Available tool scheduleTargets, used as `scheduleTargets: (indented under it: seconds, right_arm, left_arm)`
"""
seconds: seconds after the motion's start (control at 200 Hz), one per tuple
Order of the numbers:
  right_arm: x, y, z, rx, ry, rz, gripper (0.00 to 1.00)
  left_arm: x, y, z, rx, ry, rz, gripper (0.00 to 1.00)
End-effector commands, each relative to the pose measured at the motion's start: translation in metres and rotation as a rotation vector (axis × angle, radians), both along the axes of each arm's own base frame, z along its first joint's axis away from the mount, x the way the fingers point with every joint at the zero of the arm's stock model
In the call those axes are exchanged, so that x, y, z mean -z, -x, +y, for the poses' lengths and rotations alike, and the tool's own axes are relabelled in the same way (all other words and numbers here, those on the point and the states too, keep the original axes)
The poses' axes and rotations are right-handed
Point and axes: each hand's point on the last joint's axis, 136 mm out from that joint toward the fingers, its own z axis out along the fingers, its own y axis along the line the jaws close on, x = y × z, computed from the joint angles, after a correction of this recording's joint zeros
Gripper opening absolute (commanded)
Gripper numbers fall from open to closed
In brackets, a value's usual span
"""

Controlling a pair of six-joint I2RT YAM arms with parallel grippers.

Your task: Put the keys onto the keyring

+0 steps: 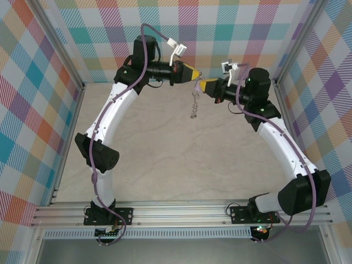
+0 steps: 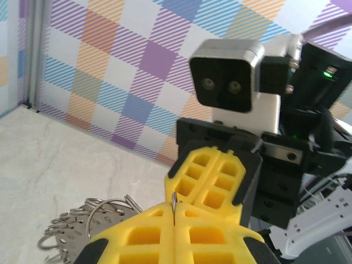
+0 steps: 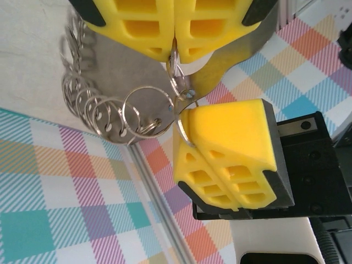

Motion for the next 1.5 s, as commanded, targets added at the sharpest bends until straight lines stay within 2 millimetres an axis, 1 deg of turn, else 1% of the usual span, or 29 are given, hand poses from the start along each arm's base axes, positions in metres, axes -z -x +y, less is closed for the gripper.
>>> scheduleTargets:
  seconds: [0.0, 0.37, 0.455, 0.6, 0.69, 0.705, 0.725, 0.94, 1.155, 1.31, 1.495]
  right_arm:
    - [-0.004, 0.011, 0.008, 0.024, 0.014, -0.054, 0.0]
    - [-0.003, 0.017, 0.019, 0.096, 0.055, -0.105, 0.0]
    - [-0.003, 0.015, 0.017, 0.13, 0.062, -0.111, 0.0]
    - [-0.005, 0.011, 0.012, 0.202, 0.049, -0.119, 0.0]
    - [-0.008, 0.009, 0.008, 0.239, 0.03, -0.116, 0.0]
    - [-0.009, 0.008, 0.008, 0.246, 0.027, -0.113, 0.0]
    - [-0.008, 0.007, 0.007, 0.252, 0.024, -0.108, 0.0]
    - [-0.006, 0.008, 0.009, 0.246, 0.0, -0.083, 0.0]
    - [0.003, 0.014, 0.012, 0.187, -0.016, -0.052, 0.0]
    - [0.009, 0.015, 0.013, 0.158, -0.029, -0.025, 0.0]
    - [0.014, 0.009, 0.008, 0.148, -0.073, 0.018, 0.0]
  left_arm:
    - [-0.045, 0.008, 0.004, -0.078, 0.073, -0.097, 0.0]
    - [-0.042, 0.005, -0.005, -0.131, 0.066, -0.075, 0.0]
    - [-0.043, 0.005, -0.005, -0.139, 0.074, -0.077, 0.0]
    - [-0.04, 0.006, -0.008, -0.159, 0.08, -0.069, 0.0]
    - [-0.034, 0.006, -0.009, -0.18, 0.081, -0.054, 0.0]
    - [-0.038, 0.005, -0.009, -0.185, 0.098, -0.073, 0.0]
    - [-0.038, 0.005, -0.009, -0.192, 0.104, -0.075, 0.0]
    - [-0.038, 0.004, -0.003, -0.249, 0.189, -0.079, 0.0]
    - [-0.046, 0.006, 0.008, -0.302, 0.258, -0.103, 0.0]
    - [-0.05, 0.009, 0.011, -0.306, 0.284, -0.109, 0.0]
    - [-0.053, 0.012, 0.013, -0.305, 0.318, -0.111, 0.0]
